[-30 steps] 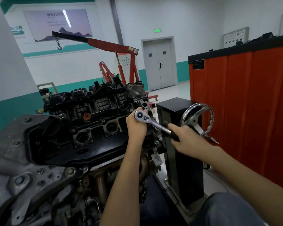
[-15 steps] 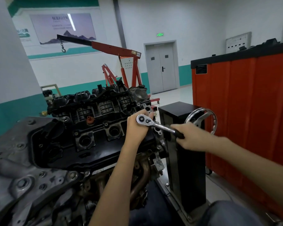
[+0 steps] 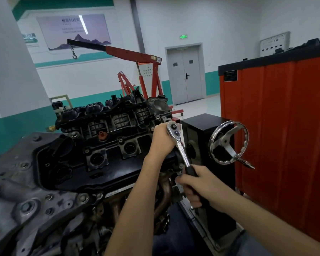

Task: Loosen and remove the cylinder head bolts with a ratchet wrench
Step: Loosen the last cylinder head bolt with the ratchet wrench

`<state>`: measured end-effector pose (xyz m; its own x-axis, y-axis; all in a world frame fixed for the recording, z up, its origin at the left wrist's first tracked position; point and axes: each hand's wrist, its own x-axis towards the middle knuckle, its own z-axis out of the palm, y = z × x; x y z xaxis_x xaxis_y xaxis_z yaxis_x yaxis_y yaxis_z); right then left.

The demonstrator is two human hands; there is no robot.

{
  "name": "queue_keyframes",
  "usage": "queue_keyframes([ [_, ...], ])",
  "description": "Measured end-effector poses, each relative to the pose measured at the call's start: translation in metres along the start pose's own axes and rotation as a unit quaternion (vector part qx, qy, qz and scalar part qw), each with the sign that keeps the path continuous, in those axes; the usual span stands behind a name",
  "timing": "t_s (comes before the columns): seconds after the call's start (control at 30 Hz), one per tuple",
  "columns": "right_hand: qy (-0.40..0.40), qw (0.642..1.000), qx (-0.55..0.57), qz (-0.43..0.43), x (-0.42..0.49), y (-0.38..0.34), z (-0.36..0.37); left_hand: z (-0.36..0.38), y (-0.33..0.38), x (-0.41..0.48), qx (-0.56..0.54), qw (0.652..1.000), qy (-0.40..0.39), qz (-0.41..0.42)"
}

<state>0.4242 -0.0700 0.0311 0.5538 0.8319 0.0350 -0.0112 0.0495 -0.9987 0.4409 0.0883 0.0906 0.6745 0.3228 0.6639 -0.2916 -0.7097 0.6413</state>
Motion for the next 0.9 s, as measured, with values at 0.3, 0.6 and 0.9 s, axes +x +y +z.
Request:
queue_keyframes([
  [0.3,0.121,0.792,-0.589,-0.106,0.040,-0.066,-0.081,-0.014,-0.010,-0.005,0.016,0.999,-0.028,0.007],
  [0.6,0.066,0.964,-0.254,-0.040,0.013,-0.009,-0.007,0.007,-0.006,0.001,-0.067,0.991,0.112,-0.031],
  [0.9,0.065,0.911,-0.403,-0.054,0.028,-0.024,-0.039,-0.006,-0.010,0.002,0.006,0.998,0.057,-0.025],
])
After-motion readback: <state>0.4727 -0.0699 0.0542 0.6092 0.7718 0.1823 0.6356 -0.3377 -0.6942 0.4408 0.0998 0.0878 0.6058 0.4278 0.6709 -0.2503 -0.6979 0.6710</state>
